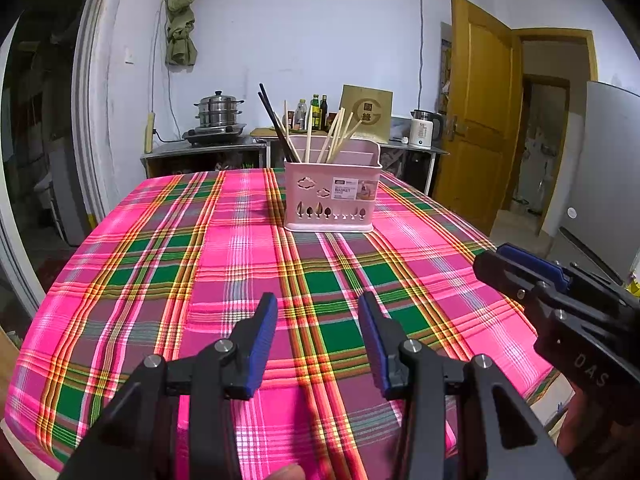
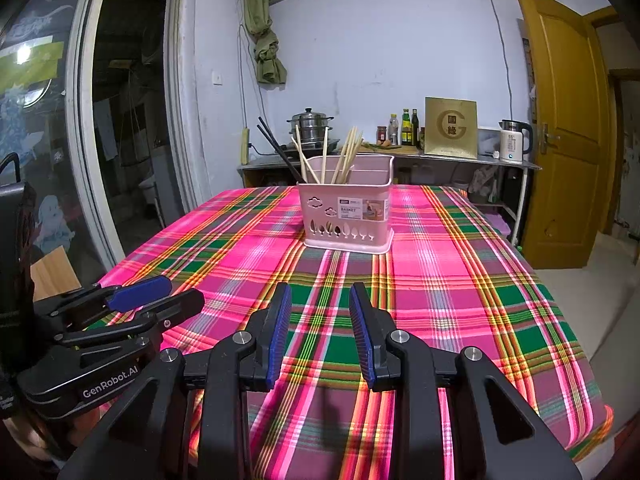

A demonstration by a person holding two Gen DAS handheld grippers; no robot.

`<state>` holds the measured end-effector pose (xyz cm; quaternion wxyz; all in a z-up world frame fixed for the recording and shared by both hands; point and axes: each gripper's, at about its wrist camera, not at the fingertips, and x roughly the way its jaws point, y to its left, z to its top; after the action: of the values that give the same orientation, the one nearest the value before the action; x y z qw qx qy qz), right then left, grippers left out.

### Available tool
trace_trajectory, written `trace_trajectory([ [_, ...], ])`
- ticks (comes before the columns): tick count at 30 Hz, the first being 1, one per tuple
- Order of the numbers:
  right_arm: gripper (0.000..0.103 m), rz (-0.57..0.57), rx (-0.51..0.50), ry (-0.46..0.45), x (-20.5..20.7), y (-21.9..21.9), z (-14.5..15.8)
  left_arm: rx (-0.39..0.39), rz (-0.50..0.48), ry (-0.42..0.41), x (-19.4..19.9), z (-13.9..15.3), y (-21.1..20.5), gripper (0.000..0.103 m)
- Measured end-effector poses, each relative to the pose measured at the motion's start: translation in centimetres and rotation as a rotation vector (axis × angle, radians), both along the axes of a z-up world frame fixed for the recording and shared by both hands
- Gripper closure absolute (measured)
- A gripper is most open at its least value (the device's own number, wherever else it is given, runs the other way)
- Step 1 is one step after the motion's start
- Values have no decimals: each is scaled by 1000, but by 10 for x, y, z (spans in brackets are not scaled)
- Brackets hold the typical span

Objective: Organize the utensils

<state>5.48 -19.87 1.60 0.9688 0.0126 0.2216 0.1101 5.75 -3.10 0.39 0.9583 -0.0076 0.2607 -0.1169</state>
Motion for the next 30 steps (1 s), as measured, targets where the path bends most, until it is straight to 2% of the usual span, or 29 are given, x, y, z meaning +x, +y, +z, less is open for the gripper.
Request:
trace_trajectory([
  [24,72,4,0,8,-1,0,-2,32,14,12,1,-4,-4,59],
  [30,72,2,0,11,0,0,-4,13,19,29,3,-6,-1,59],
])
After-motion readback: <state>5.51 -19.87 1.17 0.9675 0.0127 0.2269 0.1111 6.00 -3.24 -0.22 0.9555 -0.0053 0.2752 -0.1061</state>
